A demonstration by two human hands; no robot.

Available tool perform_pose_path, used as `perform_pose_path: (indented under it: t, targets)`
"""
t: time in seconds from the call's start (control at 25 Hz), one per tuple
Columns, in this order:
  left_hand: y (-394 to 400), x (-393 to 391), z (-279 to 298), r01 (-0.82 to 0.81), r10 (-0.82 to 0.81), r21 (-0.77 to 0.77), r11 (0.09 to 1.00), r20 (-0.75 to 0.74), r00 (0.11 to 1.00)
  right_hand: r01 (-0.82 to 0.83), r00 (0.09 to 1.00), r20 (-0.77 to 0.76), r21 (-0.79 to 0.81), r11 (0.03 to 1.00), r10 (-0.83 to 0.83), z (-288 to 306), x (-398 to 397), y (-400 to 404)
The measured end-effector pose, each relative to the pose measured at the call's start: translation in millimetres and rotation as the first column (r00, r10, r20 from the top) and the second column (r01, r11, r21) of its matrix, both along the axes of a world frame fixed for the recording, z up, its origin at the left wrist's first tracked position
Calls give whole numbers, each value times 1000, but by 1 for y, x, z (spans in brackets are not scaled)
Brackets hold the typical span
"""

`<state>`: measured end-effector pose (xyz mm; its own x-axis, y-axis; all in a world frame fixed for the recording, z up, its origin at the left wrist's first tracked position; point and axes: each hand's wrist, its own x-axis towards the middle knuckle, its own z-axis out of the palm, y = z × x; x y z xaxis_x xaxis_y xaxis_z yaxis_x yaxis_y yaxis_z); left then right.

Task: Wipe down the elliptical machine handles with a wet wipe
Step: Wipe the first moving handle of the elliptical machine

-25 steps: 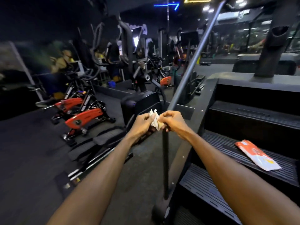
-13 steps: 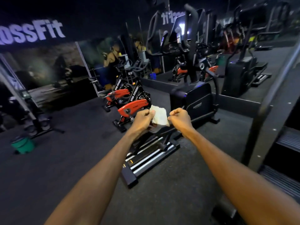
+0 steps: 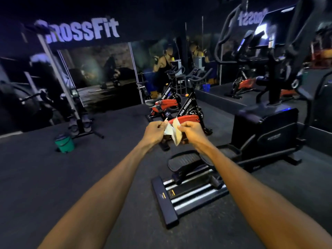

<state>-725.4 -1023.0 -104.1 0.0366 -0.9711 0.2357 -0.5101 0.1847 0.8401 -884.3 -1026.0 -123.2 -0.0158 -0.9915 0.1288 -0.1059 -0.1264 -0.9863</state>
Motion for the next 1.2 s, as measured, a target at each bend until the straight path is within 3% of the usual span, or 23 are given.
perform_pose_path:
  t: [0.28, 0.4, 0.52, 0.68, 0.84, 0.92, 1.0, 1.2]
  targets:
    - [-139, 108, 4, -166, 184, 90, 982, -262, 947, 14, 903, 416, 218, 976, -106, 16, 88, -146]
    - [-209, 152, -5, -217, 244, 134, 967, -232, 942, -6, 847, 511, 287, 958, -148, 14, 134, -215]
    - [-276, 190, -7, -230, 233, 37, 972, -124, 965, -20, 816, 553, 316, 949, -167, 14, 182, -284]
    - [-366, 230, 12, 1, 6, -83, 997, 79, 997, 34, 804, 554, 322, 946, -218, 19, 244, -375]
    - [-461, 256, 39, 261, -252, -9, 965, 233, 939, 110, 784, 556, 311, 944, -275, 30, 288, -458]
    - [-500, 258, 41, 316, -299, 12, 949, 358, 885, 140, 777, 557, 304, 942, -295, 35, 298, -491]
    - [-550, 260, 40, 340, -277, -62, 938, 455, 847, 179, 766, 563, 279, 943, -311, 39, 306, -534]
    - [-680, 254, 38, 399, -315, -223, 889, 334, 888, 243, 709, 625, 220, 945, -328, 40, 302, -644]
